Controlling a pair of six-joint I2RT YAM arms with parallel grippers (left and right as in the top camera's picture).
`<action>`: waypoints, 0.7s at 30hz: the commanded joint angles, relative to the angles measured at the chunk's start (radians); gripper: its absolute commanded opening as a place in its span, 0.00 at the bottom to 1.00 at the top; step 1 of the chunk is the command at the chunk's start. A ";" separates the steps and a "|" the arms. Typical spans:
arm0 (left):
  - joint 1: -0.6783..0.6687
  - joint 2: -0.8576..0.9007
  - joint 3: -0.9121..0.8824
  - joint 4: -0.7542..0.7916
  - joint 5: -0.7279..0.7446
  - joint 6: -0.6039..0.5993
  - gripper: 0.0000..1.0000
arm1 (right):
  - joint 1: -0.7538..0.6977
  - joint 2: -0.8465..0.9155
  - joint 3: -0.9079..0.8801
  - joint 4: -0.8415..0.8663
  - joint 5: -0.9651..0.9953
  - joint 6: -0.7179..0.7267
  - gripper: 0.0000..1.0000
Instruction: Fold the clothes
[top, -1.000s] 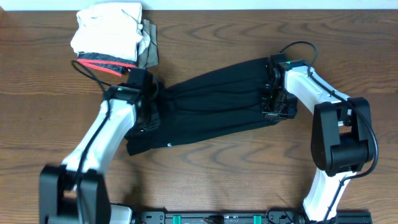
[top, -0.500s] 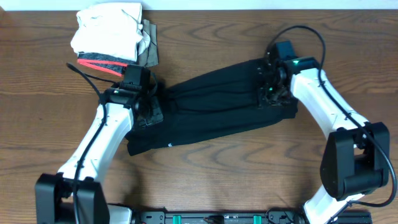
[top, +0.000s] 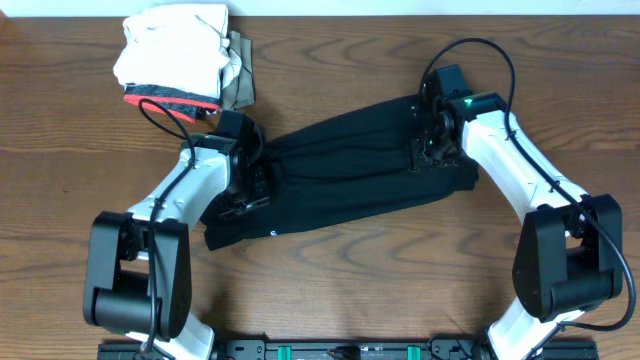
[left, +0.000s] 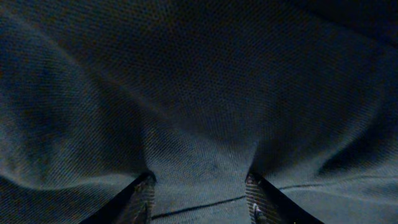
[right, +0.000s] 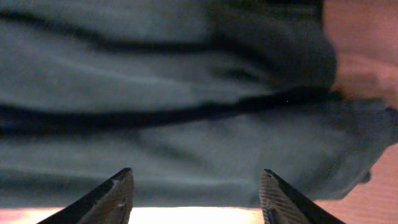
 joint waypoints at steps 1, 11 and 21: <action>0.004 0.019 -0.010 0.002 0.003 0.000 0.50 | -0.027 0.015 -0.036 0.035 0.060 0.006 0.73; 0.004 0.021 -0.010 0.030 -0.002 -0.001 0.60 | -0.064 0.015 -0.138 0.142 0.079 -0.003 0.87; 0.004 0.021 -0.010 0.034 -0.001 -0.001 0.67 | -0.063 0.016 -0.159 0.173 0.037 -0.039 0.78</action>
